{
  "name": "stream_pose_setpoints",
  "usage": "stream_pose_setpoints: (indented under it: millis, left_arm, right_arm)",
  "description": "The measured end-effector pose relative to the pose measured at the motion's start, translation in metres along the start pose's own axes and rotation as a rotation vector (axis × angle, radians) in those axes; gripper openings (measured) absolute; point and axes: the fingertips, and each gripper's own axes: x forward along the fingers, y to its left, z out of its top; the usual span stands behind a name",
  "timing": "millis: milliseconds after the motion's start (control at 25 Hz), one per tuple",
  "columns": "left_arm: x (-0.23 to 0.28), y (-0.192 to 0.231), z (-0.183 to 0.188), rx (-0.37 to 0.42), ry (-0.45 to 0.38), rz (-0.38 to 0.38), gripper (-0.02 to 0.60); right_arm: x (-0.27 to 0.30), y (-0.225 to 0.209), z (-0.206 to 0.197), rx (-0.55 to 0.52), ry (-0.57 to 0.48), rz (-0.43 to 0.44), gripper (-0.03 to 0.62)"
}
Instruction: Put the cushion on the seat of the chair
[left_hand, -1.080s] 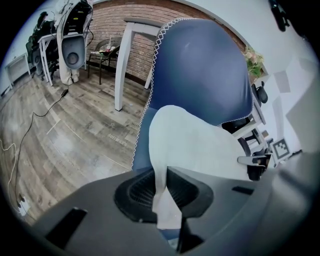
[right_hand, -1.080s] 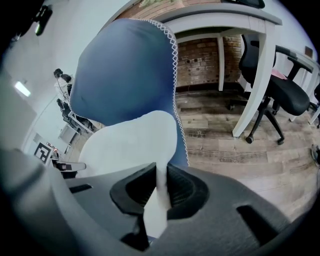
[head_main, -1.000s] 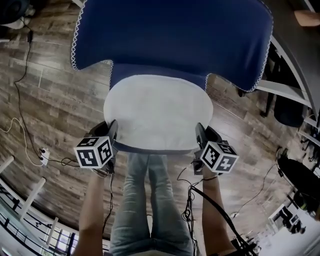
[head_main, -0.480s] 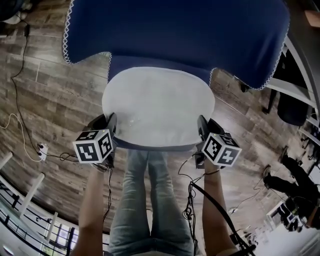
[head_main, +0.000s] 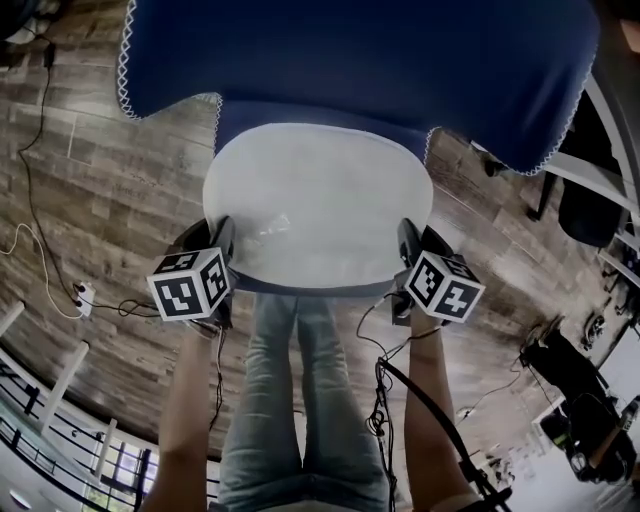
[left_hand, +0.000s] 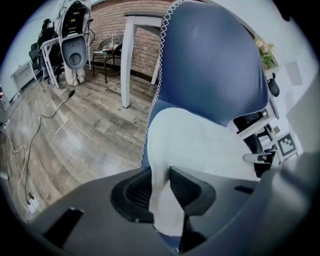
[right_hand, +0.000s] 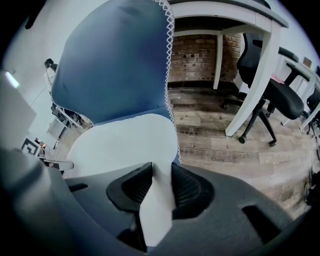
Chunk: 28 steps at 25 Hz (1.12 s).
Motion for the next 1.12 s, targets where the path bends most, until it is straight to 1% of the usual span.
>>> stream_pose_setpoints:
  millis: [280, 360, 520, 640, 760, 920, 1000, 1120]
  left_arm:
    - [0.004, 0.005, 0.000, -0.028, -0.001, 0.009, 0.124]
    - [0.004, 0.008, -0.001, -0.039, -0.003, 0.015, 0.144]
    - [0.002, 0.014, -0.002, -0.072, -0.018, 0.026, 0.176]
    - [-0.002, 0.017, 0.002, -0.088, -0.042, 0.036, 0.196]
    - [-0.012, 0.023, 0.009, -0.107, -0.085, 0.055, 0.234]
    - [-0.048, 0.023, 0.032, -0.131, -0.185, 0.075, 0.249]
    - [-0.076, 0.013, 0.048, -0.133, -0.246, 0.065, 0.249]
    - [-0.122, -0.009, 0.073, -0.128, -0.326, 0.033, 0.249]
  right_arm:
    - [0.005, -0.007, -0.004, 0.010, 0.008, -0.014, 0.147]
    - [0.005, -0.010, -0.004, 0.012, 0.005, -0.022, 0.161]
    - [0.003, -0.012, -0.004, 0.022, 0.000, -0.036, 0.210]
    - [-0.001, -0.012, -0.002, 0.020, -0.010, -0.041, 0.227]
    - [-0.010, -0.011, 0.000, 0.027, -0.033, -0.041, 0.242]
    - [-0.042, -0.003, 0.026, 0.018, -0.128, -0.036, 0.244]
    - [-0.067, 0.004, 0.039, -0.004, -0.165, -0.027, 0.244]
    - [-0.105, 0.016, 0.056, -0.042, -0.194, 0.003, 0.244]
